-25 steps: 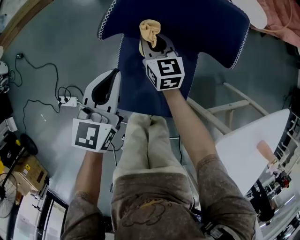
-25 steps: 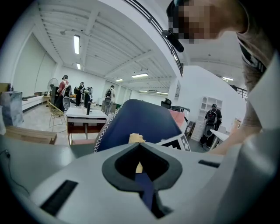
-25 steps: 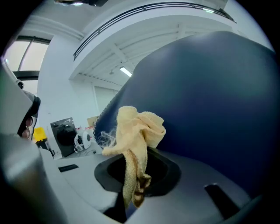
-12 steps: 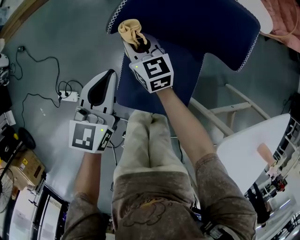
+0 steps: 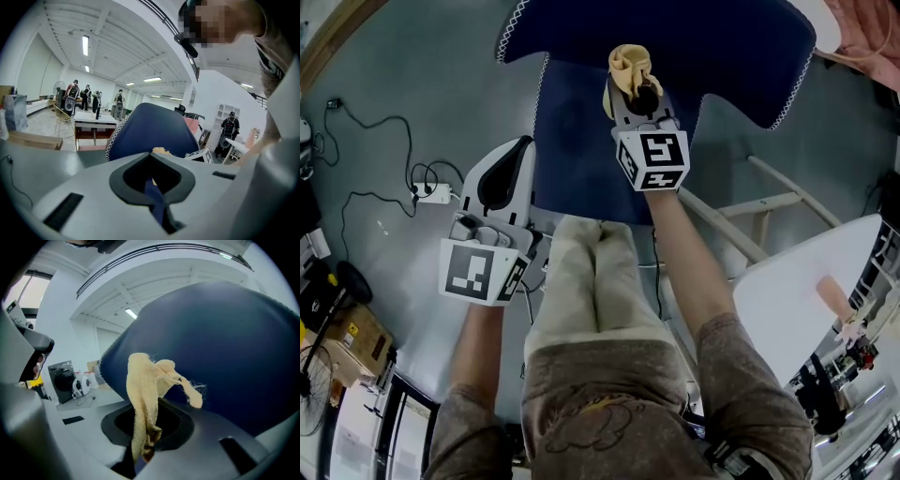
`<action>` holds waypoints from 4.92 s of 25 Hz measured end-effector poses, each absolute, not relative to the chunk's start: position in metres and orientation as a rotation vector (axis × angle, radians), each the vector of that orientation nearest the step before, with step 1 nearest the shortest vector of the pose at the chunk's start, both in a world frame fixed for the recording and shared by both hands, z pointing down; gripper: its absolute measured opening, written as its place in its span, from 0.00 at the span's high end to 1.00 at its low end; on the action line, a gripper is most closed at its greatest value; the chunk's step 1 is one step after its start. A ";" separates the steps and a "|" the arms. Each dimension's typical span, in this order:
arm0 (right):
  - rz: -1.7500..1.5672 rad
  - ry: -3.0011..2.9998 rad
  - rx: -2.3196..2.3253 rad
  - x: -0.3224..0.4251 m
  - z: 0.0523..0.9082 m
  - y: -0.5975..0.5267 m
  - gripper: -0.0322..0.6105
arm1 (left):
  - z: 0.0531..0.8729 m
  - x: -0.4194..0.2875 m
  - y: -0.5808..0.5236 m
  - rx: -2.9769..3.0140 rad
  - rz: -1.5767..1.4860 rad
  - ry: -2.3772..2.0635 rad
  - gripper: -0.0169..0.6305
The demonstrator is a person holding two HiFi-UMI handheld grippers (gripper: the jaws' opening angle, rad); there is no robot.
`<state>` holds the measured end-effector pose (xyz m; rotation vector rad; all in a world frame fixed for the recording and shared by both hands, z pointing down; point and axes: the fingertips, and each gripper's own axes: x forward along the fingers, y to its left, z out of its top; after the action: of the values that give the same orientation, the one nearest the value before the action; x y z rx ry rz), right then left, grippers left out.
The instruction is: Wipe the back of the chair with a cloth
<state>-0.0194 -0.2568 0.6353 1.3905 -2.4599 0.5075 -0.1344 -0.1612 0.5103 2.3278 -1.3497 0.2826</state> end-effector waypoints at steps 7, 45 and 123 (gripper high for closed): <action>0.591 -2.186 1.652 0.091 0.683 -0.236 0.84 | 0.515 -0.121 -0.163 2.359 0.313 -1.289 0.96; 0.776 -2.136 1.603 0.066 0.746 -0.259 0.84 | 0.538 -0.133 -0.171 2.313 0.337 -1.281 0.96; 0.530 -2.595 1.382 0.036 0.334 -0.120 0.84 | 0.247 -0.099 -0.064 2.396 0.075 -1.345 0.96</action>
<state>0.0364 -0.1199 0.3344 1.3819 -2.5952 0.5305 -0.0993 -0.0637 0.2466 2.3965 -1.3447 0.0749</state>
